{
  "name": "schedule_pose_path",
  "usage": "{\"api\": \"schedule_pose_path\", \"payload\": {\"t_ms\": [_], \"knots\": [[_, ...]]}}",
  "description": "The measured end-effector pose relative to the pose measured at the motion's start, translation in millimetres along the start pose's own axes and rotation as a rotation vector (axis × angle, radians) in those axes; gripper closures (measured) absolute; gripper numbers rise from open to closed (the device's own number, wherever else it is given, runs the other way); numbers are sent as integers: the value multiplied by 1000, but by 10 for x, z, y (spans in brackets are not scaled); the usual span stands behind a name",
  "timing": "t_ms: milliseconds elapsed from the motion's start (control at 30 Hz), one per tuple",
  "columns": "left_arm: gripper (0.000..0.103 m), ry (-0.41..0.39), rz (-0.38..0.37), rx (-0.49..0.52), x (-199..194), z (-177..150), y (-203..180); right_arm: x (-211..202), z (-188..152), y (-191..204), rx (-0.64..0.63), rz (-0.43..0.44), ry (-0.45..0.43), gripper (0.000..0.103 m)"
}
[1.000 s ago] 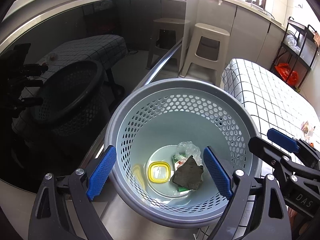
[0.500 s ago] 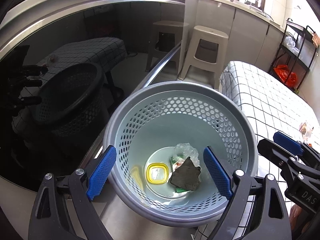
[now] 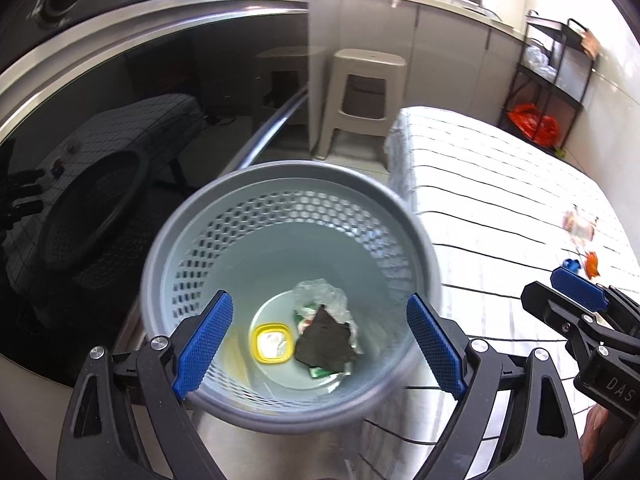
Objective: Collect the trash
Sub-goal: 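Move both tools back over the table toward the remaining trash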
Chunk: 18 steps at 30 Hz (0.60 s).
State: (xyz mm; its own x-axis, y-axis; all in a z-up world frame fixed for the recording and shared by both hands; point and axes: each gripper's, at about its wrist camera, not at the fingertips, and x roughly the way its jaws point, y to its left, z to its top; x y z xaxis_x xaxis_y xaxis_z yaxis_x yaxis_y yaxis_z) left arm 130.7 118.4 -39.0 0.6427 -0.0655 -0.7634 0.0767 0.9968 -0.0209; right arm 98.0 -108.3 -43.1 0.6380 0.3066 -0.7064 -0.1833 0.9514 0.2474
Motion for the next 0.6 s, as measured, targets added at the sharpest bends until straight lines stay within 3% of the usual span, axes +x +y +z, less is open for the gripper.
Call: {"api": "schedule_pose_path", "payload": {"t_ms": [200, 400, 600], "knots": [[16, -8, -97, 24, -163, -62, -363, -383, -191, -369, 49, -54, -30, 41], [15, -73, -104, 122, -394, -112, -897, -793, -292, -811, 85, -122, -66, 41], [14, -106, -116, 156, -518, -96, -1272, -1170, -362, -1299, 131, -185, -104, 41]]}}
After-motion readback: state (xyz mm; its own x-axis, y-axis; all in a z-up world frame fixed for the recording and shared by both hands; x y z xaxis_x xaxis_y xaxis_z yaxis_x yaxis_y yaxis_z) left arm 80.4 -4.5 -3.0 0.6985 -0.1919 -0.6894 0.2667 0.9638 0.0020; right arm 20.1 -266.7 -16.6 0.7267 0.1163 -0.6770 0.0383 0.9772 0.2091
